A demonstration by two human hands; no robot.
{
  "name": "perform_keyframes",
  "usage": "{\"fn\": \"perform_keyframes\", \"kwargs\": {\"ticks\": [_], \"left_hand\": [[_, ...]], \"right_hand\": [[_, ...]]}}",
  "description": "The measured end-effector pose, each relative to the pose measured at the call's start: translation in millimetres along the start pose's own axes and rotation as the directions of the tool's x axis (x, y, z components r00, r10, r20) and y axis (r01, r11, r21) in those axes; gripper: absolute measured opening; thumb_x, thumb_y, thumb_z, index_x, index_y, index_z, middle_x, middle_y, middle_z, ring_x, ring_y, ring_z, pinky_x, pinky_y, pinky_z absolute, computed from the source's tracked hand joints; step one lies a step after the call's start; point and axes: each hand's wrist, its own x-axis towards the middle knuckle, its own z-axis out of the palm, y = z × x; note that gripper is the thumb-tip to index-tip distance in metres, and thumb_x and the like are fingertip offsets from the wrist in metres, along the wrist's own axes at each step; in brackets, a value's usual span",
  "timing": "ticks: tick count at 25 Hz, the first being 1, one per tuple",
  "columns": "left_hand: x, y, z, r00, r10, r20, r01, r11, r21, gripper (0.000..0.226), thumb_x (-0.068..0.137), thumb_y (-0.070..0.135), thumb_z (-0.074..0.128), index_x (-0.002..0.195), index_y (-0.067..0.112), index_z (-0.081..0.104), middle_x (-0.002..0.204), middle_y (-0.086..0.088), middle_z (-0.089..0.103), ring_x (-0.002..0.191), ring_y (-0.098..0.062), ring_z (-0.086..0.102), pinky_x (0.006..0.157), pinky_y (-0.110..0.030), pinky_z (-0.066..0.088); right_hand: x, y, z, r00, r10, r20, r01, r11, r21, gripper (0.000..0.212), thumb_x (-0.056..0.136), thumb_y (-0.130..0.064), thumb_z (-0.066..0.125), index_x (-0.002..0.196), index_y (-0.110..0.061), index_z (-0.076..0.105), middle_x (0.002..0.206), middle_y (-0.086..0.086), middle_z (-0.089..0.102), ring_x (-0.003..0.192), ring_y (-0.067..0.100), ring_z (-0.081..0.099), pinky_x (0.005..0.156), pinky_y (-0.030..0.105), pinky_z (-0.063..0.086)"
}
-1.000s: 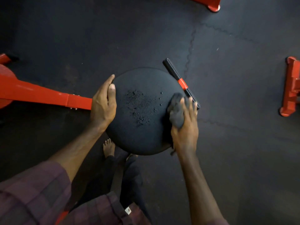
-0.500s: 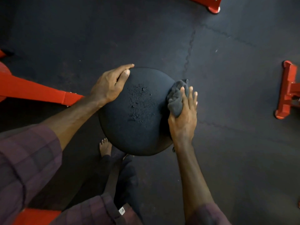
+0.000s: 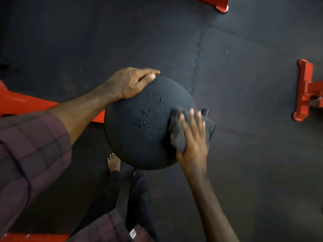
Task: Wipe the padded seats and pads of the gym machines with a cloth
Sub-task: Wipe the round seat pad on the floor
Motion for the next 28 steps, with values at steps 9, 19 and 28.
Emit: {"fn": "perform_keyframes", "kwargs": {"ticks": [9,19,28], "left_hand": [[47,31,-6,0.965,0.146,0.217,-0.204,0.939,0.276,0.050,0.104,0.073,0.021,0.149,0.062,0.041,0.151,0.014,0.059,0.138,-0.025,0.056,0.105,-0.053,0.045],[13,53,9,0.971,0.142,-0.194,-0.125,0.988,0.095,0.051,0.109,0.057,0.035,0.149,0.034,0.058,0.151,0.008,0.059,0.140,-0.020,0.055,0.113,-0.052,0.042],[-137,29,96,0.634,-0.619,-0.464,0.178,0.700,-0.691,0.046,0.115,0.024,0.037,0.159,0.013,0.044,0.162,0.005,0.045,0.150,0.000,0.039,0.125,-0.027,0.032]], "right_hand": [[17,0,6,0.994,0.108,-0.037,-0.108,0.994,-0.009,0.076,0.090,-0.019,0.059,0.163,-0.018,0.036,0.174,0.006,0.019,0.163,0.027,0.006,0.130,0.053,0.015],[13,-9,11,0.990,0.130,-0.053,-0.130,0.992,0.006,0.070,0.094,-0.022,0.054,0.162,-0.018,0.038,0.174,0.006,0.020,0.163,0.028,0.006,0.129,0.055,0.016],[30,-2,3,0.984,0.173,-0.035,-0.172,0.985,0.011,0.079,0.087,-0.023,0.051,0.164,-0.021,0.033,0.175,0.000,0.015,0.163,0.024,0.001,0.131,0.052,0.013]]}}
